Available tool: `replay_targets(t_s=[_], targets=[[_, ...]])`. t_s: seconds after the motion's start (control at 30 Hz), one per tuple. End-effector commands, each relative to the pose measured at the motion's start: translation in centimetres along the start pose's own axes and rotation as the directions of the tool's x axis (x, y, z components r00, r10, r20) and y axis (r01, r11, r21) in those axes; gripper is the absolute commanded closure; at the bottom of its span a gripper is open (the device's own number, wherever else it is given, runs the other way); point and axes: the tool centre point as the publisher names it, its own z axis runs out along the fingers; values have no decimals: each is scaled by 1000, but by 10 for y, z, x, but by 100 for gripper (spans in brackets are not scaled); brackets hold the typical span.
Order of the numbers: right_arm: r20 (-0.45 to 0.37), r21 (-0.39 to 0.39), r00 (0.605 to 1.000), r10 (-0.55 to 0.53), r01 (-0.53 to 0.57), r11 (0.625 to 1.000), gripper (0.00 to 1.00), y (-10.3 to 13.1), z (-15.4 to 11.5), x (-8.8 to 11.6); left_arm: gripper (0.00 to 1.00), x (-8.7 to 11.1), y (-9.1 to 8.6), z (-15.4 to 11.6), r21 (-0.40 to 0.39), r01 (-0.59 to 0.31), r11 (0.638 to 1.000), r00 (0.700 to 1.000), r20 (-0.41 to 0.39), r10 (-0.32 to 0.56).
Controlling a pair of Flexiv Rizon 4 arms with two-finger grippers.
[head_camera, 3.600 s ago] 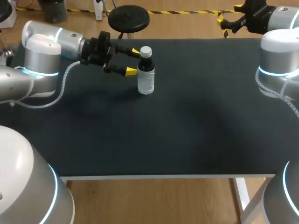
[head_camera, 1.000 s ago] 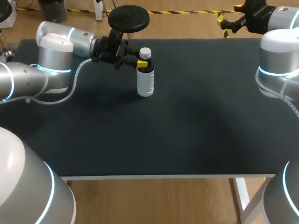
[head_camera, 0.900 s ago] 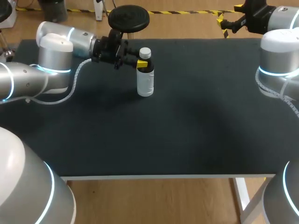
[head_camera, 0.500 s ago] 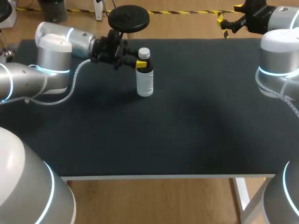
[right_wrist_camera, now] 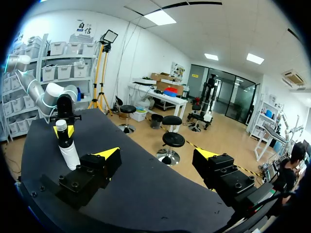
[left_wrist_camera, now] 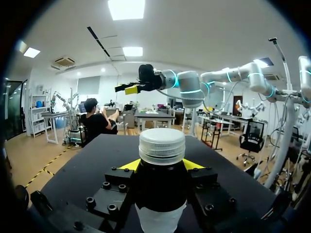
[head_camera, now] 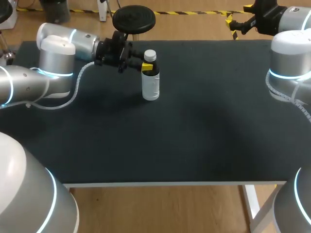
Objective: Unscrew the bottle cap
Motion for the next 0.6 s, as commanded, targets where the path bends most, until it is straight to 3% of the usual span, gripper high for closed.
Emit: replay_targets(t_s=[0.03, 0.27, 0.37, 0.6], targets=[[0, -1, 1000, 0, 0, 1000, 0, 0, 0, 0, 100, 0, 1, 0, -1, 0, 1000, 1000, 0, 0], [0, -1, 1000, 0, 0, 1000, 0, 0, 0, 0, 100, 0, 1, 0, -1, 0, 1000, 1000, 0, 0], [-107, -44, 994, -2, -3, 999, 0, 1, 8, -2, 100, 0, 1, 0, -1, 0, 1000, 1000, 0, 0], [-268, -56, 963, -13, -3, 998, 0, 5, 27, 5, 100, 0, 1, 0, -1, 0, 1000, 1000, 0, 0]])
